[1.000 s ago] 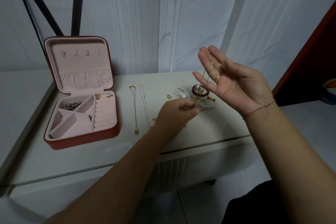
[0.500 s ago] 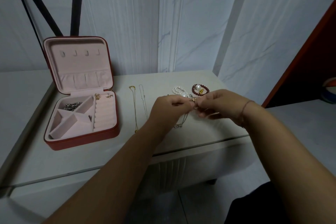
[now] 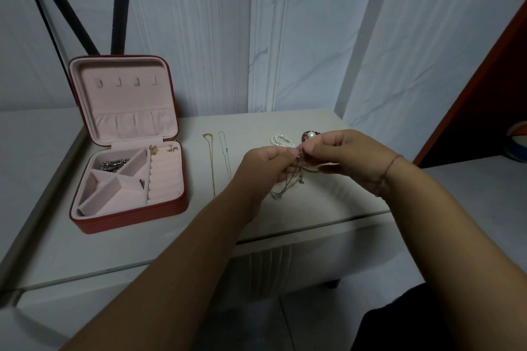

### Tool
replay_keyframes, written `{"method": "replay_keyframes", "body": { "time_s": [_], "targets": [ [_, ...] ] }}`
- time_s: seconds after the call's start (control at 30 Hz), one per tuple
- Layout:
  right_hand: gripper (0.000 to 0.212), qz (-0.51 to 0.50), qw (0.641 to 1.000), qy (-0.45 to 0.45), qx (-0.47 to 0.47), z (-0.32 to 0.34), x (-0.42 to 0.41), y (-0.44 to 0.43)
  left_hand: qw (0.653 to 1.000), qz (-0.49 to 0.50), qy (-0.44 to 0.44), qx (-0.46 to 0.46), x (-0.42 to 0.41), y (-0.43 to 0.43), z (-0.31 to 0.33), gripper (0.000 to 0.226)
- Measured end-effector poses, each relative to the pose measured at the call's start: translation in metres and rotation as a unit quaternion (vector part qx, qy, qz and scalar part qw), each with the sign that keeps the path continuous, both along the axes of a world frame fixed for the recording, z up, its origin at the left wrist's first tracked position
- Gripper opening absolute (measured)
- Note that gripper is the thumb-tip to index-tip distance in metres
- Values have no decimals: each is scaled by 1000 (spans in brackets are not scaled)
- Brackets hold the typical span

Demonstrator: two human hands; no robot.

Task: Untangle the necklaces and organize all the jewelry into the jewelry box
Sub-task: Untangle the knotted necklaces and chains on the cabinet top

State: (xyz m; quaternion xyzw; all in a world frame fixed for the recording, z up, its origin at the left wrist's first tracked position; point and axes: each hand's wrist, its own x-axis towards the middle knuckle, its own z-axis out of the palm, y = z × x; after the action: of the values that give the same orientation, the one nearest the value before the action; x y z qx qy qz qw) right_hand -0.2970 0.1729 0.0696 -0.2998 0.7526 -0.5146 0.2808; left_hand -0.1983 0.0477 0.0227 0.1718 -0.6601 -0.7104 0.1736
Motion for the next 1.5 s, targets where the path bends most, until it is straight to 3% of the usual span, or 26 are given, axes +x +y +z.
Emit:
{"method": "replay_keyframes", "body": {
  "time_s": [0.1, 0.3, 0.43, 0.6, 0.8, 1.03, 1.2, 1.33, 1.5],
  "targets": [
    [4, 5, 1000, 17, -3, 0, 1, 0, 1000, 0, -3, -4, 0, 0, 0, 16],
    [4, -5, 1000, 28, -6, -2, 3, -3, 1000, 8, -5, -20, 1, -1, 2, 16],
    [15, -11, 1000, 20, -5, -2, 2, -5, 1000, 11, -16, 2, 1, 2, 6, 17],
    [19, -73, 990, -96, -69, 2, -5, -5, 998, 27, -23, 44, 1, 0, 10, 24],
    [23, -59, 950, -277, -127, 2, -3, -11, 993, -2, 17, 119, 0, 3, 11, 26],
    [17, -89, 908, -376, -163, -5, -5, -16, 990, -41, 19, 136, 0, 3, 11, 23],
    [6, -59, 909, -378, -167, -6, -5, -18, 988, -52, 23, 146, -1, 1, 12, 20],
    [15, -32, 916, -367, -157, -6, -3, -20, 985, -70, 32, 156, 0, 1, 11, 20],
    [10, -4, 925, -351, -145, -7, 0, -22, 987, -96, 26, 129, 1, 1, 12, 18]
  ]
}}
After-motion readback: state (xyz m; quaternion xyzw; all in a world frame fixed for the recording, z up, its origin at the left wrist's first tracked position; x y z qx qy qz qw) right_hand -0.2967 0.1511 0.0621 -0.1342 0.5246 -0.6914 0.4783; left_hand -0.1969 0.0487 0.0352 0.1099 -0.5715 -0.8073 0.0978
